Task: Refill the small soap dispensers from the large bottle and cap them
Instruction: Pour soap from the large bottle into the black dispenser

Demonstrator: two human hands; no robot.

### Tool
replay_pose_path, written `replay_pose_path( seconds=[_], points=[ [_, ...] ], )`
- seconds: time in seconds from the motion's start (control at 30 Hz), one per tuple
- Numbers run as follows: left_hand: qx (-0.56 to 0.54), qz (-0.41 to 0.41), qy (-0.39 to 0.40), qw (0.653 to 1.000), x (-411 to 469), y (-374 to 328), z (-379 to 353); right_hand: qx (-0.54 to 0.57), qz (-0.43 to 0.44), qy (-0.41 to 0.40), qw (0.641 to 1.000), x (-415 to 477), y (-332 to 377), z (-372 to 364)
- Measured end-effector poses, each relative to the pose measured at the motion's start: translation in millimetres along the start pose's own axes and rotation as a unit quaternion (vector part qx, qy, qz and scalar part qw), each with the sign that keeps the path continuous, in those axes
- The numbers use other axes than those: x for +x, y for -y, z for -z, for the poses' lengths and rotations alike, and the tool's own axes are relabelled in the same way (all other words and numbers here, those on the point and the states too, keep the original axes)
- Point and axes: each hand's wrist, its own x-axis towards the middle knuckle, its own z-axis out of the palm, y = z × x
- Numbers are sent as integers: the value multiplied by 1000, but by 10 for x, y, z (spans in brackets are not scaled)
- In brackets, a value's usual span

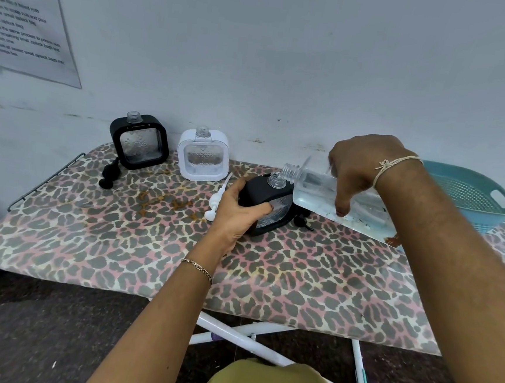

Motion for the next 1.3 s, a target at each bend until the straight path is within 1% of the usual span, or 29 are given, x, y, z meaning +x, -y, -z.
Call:
replay_pose_path(
  seconds=[0.3,0.43,0.83,1.03,1.2,1.3],
  points=[
    [-14,22,-5,1000,-24,-17,34,-2,2,4,1000,37,8,-4],
    [-21,17,-8,1000,-33,-28,32,-2,0,9,1000,46,5,2],
    [-24,31,-19,999,-47,-46,20,8,7,-6,1000,61,-1,-18],
    [-41,39,-25,998,-49,-55,29,57,19,-18,998,72,-29,-158],
    [-50,38,-28,998,-42,-50,30,131,33,-39,990,110,-27,-356],
    [-59,43,-37,997,-27,-46,37,193,44,-60,978,126,-38,-503]
  ],
)
